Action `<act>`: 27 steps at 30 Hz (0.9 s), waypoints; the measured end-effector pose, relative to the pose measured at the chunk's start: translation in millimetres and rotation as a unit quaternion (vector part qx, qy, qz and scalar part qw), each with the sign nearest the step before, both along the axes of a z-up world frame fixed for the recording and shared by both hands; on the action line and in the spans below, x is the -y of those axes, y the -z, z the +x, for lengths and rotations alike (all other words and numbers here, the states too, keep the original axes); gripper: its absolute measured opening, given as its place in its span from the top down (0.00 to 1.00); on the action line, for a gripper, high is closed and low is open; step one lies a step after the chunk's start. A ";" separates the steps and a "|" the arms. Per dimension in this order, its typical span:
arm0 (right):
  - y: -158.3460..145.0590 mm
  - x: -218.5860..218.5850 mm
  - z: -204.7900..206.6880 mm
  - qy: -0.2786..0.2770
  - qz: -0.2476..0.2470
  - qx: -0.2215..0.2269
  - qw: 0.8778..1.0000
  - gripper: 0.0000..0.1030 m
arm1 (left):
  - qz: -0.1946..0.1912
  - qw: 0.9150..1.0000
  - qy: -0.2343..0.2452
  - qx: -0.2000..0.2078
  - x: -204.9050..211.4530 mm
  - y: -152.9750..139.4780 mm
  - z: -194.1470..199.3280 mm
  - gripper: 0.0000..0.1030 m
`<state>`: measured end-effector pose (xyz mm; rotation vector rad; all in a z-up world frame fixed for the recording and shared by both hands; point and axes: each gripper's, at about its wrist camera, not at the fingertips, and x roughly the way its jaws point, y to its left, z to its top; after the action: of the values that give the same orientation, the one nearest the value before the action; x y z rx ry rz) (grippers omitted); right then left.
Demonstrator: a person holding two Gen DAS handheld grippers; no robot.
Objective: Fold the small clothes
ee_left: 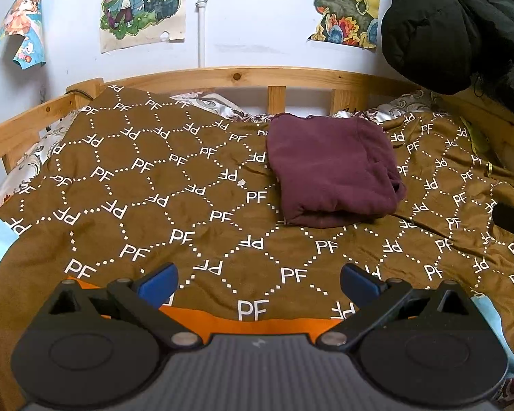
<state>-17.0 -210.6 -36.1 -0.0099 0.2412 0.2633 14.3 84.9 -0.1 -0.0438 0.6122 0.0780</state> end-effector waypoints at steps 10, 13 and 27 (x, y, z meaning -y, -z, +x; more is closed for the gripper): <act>-1.5 0.7 -3.5 0.000 0.004 0.006 1.000 0.01 | 0.001 1.000 0.001 -0.001 -0.1 -0.1 -0.7 0.01; -1.4 0.8 -4.7 0.001 0.006 0.008 1.000 0.01 | 0.003 1.000 0.000 -0.003 -0.3 1.3 -0.2 0.01; -0.9 3.6 -0.9 0.001 0.009 -0.001 1.000 0.01 | 0.005 1.000 0.000 -0.016 -0.3 6.4 2.3 0.01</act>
<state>-17.9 -214.2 -35.2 0.0092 0.2404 0.2638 16.6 85.1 -6.4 -0.0331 0.6435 0.0821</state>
